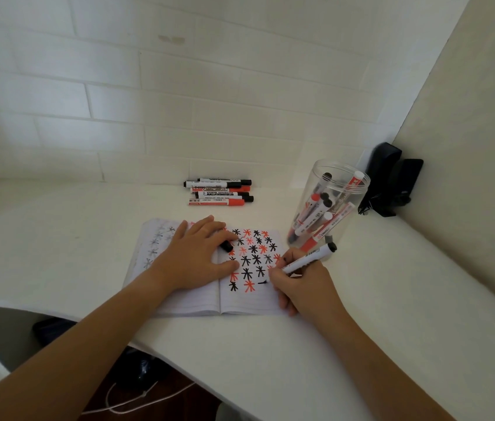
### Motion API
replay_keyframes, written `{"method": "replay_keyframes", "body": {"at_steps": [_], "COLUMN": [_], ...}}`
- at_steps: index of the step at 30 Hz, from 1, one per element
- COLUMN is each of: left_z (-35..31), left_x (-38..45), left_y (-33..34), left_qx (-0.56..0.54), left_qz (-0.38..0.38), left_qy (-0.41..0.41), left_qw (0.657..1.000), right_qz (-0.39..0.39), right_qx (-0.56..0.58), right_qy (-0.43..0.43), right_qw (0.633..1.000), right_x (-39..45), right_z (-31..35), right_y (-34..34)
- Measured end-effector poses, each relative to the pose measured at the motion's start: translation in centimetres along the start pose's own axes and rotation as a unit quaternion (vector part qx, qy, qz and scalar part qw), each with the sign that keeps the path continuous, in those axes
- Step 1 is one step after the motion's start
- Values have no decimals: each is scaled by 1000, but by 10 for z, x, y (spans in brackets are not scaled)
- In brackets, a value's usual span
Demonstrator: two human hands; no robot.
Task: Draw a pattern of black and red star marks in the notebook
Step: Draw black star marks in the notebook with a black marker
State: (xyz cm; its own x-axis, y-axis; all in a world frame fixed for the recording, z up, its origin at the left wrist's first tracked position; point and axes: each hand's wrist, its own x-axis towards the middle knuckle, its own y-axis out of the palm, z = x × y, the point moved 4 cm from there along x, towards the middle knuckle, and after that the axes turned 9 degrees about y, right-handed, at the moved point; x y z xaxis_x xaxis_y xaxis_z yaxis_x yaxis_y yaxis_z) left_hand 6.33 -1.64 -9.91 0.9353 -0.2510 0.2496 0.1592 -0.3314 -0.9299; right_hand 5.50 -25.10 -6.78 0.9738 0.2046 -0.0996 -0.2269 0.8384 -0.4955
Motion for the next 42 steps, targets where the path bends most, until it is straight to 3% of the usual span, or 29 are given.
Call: {"method": "replay_keyframes", "body": {"at_steps": [24, 32, 42], "left_z": [1, -1, -5], "left_x": [0, -1, -1], "left_y": [2, 0, -4], "left_qx": [4, 7, -33], "left_qz": [-3, 0, 4], "left_qy": [7, 9, -11], "left_qw": [1000, 1000, 999], "right_qz": [-7, -18, -9], "right_qx": [-17, -10, -17], "right_qy": [-38, 2, -10], "right_qw": [999, 1000, 1000], "right_x": [1, 0, 1], "right_z": [6, 1, 2], "right_y": [4, 0, 1]}}
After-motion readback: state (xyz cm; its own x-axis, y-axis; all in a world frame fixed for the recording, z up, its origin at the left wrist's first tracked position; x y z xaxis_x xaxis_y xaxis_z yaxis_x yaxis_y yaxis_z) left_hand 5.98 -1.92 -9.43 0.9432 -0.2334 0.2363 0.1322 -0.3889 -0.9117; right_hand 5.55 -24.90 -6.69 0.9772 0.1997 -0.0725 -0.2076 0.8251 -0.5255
